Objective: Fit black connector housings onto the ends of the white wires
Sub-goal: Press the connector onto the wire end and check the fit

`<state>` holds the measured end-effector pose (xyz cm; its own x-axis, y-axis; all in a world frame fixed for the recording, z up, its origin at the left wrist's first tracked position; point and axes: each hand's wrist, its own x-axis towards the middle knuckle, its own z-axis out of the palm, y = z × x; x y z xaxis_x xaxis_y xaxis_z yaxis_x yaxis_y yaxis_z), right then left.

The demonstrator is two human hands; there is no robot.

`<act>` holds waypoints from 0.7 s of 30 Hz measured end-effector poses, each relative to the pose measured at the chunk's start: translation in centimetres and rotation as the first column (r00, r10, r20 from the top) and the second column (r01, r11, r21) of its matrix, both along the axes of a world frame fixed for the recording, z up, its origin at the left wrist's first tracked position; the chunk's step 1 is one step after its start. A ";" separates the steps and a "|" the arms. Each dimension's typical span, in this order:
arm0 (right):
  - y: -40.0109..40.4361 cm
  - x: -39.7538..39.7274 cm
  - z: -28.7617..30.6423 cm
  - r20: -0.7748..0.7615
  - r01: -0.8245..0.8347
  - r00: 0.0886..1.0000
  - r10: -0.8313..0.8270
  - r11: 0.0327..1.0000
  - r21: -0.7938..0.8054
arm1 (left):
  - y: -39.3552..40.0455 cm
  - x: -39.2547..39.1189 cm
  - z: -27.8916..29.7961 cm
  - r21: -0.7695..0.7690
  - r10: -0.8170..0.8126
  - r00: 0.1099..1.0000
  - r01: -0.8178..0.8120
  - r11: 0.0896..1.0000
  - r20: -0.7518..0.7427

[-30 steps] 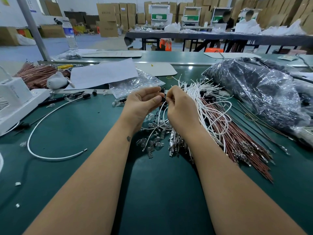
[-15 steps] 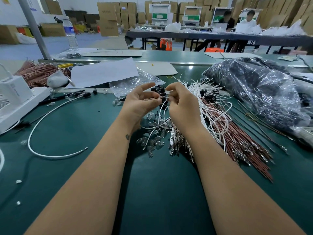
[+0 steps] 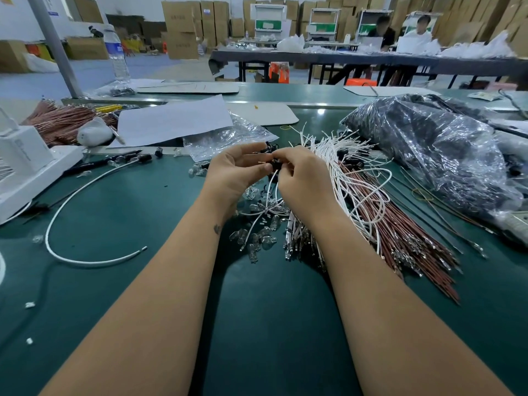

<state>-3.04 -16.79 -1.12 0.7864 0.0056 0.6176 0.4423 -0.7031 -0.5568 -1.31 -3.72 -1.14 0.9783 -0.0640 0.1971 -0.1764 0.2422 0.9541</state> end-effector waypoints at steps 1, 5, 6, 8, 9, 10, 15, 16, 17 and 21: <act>0.0 0.0 0.0 -0.007 0.002 1.000 -0.002 1.000 0.000 | 0.0 0.0 0.0 -0.004 -0.007 1.000 0.007 1.000 0.001; 0.1 -0.3 0.2 -0.049 -0.032 0.998 0.032 0.999 -0.010 | 0.2 0.0 -0.1 0.010 0.038 0.998 -0.038 0.999 0.041; 0.1 -0.3 0.2 -0.057 -0.040 0.998 0.038 0.999 -0.021 | 0.2 -0.1 -0.1 0.042 0.067 0.996 -0.070 0.997 0.059; 0.1 -0.1 0.1 -0.075 -0.014 0.997 0.009 0.998 -0.068 | -0.1 -0.2 0.0 0.105 0.109 0.989 -0.119 0.987 0.102; 0.0 0.0 0.0 -0.081 0.021 0.996 -0.029 0.995 -0.103 | -0.2 -0.1 0.0 0.126 0.134 0.983 -0.149 0.981 0.122; -0.2 0.1 -0.1 -0.080 0.065 0.994 -0.076 0.989 -0.134 | -0.1 0.0 0.1 0.140 0.183 0.973 -0.202 0.969 0.139; -1.7 0.2 0.4 -0.013 0.272 0.961 -0.276 0.954 -0.128 | 3.1 1.2 -0.1 0.248 0.666 0.736 -0.672 0.698 0.121; -1.7 0.1 0.4 -0.001 0.289 0.957 -0.292 0.947 -0.139 | 3.8 1.4 -0.2 0.293 0.724 0.680 -0.719 0.630 0.112; -1.4 0.1 0.4 0.008 0.290 0.956 -0.293 0.944 -0.159 | 4.0 1.4 -0.3 0.334 0.761 0.640 -0.744 0.578 0.108; -0.1 -0.1 0.2 0.005 0.227 0.973 -0.232 0.945 -0.234 | 2.9 0.7 -0.3 0.529 0.706 0.569 -0.787 0.319 0.421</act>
<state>-3.16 -16.92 -0.94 0.7966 -0.0355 0.6035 0.2437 -0.8947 -0.3743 -0.58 -0.87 -1.47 0.6546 0.5454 0.5236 -0.0629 -0.6509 0.7566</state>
